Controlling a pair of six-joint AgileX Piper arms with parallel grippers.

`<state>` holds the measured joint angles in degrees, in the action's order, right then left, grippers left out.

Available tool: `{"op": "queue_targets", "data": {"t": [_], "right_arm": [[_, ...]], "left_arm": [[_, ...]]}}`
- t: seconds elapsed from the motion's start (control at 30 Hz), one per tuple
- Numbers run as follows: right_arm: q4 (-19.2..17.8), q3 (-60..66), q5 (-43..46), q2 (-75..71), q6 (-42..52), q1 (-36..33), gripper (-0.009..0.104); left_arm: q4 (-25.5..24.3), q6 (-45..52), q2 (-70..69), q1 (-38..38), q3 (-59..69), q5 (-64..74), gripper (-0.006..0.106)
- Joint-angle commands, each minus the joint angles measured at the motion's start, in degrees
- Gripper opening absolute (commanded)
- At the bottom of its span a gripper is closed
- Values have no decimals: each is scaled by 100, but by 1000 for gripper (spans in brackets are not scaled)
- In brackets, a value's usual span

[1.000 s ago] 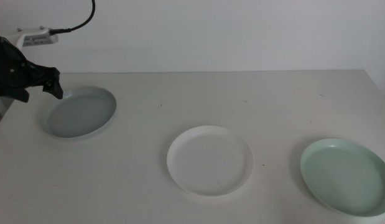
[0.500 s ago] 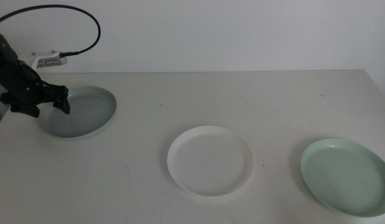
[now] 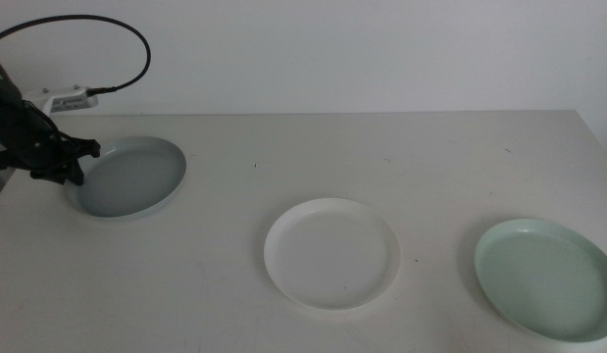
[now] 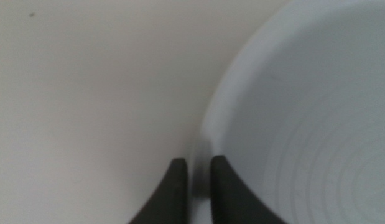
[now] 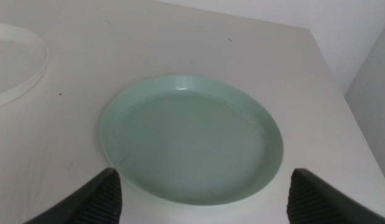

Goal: Stack the three bowls on top of each other.

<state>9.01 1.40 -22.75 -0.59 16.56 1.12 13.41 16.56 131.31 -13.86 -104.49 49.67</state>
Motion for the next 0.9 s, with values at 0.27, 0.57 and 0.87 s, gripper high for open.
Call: {"op": "queue_targets", "data": {"t": [0.27, 0.57, 0.87], "right_arm": [[-20, -13, 442, -152, 59, 40, 69], [-20, -13, 442, -152, 59, 40, 69], [-20, -13, 442, -152, 59, 40, 69]], "left_arm": [[91, -413, -535, 11, -80, 413, 0], [358, -640, -1895, 96, 1153, 197, 0], [661, -640, -3458, 592, 2791, -166, 0]]}}
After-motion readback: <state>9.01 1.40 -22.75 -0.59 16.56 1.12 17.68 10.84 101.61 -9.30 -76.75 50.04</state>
